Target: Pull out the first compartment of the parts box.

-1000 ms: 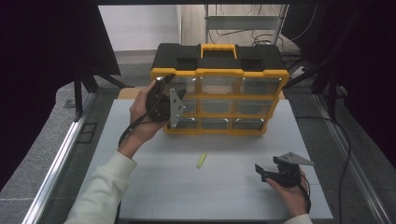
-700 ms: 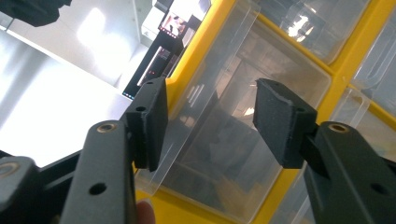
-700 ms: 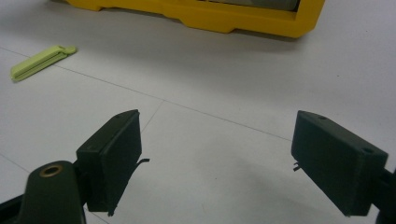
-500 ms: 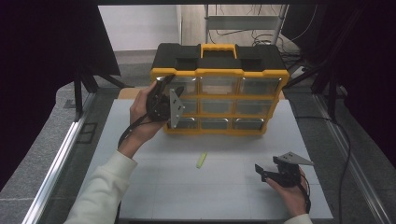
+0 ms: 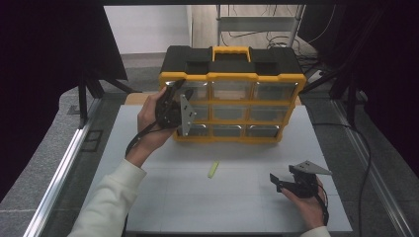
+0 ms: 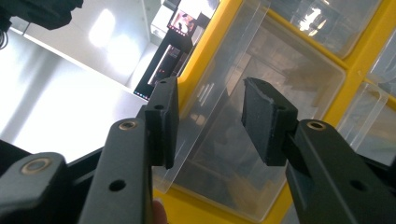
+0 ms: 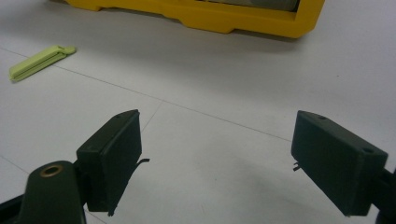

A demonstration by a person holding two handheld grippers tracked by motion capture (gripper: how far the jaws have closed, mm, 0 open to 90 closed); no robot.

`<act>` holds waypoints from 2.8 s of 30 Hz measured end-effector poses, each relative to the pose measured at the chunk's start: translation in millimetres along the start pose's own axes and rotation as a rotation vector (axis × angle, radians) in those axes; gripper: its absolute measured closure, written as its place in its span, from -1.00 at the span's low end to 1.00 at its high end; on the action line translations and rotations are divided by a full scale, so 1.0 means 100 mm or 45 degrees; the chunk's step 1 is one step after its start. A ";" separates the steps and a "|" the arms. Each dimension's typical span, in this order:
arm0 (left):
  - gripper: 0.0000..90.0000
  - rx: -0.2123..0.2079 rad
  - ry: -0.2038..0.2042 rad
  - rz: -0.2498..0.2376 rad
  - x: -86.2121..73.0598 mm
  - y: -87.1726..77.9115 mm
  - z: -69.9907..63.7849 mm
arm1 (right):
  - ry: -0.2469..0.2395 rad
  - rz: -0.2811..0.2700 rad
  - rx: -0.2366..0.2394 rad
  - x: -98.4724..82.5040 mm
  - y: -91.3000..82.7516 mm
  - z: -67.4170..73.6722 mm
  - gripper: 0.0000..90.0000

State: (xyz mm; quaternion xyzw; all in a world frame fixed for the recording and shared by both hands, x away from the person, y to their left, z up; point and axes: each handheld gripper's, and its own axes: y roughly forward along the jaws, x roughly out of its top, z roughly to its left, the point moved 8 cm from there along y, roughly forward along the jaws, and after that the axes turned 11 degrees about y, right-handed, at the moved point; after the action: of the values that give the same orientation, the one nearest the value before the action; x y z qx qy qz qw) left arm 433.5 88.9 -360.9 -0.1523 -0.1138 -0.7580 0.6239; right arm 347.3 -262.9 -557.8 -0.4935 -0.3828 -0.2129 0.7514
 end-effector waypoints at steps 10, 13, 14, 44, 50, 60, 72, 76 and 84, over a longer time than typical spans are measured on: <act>0.43 0.028 0.025 0.014 0.00 0.00 0.01 | 0.003 -0.003 -0.003 0.00 0.00 -0.01 -0.63; 0.46 0.039 0.047 0.020 0.00 0.00 0.01 | 0.002 -0.004 -0.005 0.00 0.00 -0.01 -0.63; 0.46 0.042 0.050 0.020 0.00 0.00 0.01 | 0.002 -0.005 -0.005 0.00 0.00 -0.01 -0.63; 0.50 0.097 0.120 0.025 -0.01 0.01 -0.01 | 0.006 -0.003 -0.001 0.00 -0.01 -0.01 -0.63; 0.52 0.101 0.118 0.025 -0.02 0.01 -0.01 | 0.006 -0.005 -0.003 0.00 0.00 -0.01 -0.63; 0.52 0.120 0.115 0.017 -0.02 0.00 -0.01 | 0.005 -0.005 -0.003 0.00 0.00 -0.01 -0.63; 0.52 0.122 0.116 -0.001 -0.02 -0.04 0.00 | 0.007 -0.008 -0.002 0.01 0.00 -0.01 -0.63; 0.52 0.120 0.110 -0.008 -0.03 -0.06 0.00 | 0.004 -0.005 -0.005 0.00 0.00 -0.01 -0.63; 0.53 0.116 0.115 -0.019 -0.01 -0.11 -0.01 | 0.004 -0.004 -0.006 0.01 -0.01 -0.01 -0.63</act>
State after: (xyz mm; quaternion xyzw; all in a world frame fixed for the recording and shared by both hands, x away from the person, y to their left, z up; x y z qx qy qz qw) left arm 423.2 91.4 -361.6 -0.0887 -0.1211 -0.7627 0.6290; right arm 347.7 -264.3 -557.4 -0.4945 -0.3820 -0.2158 0.7503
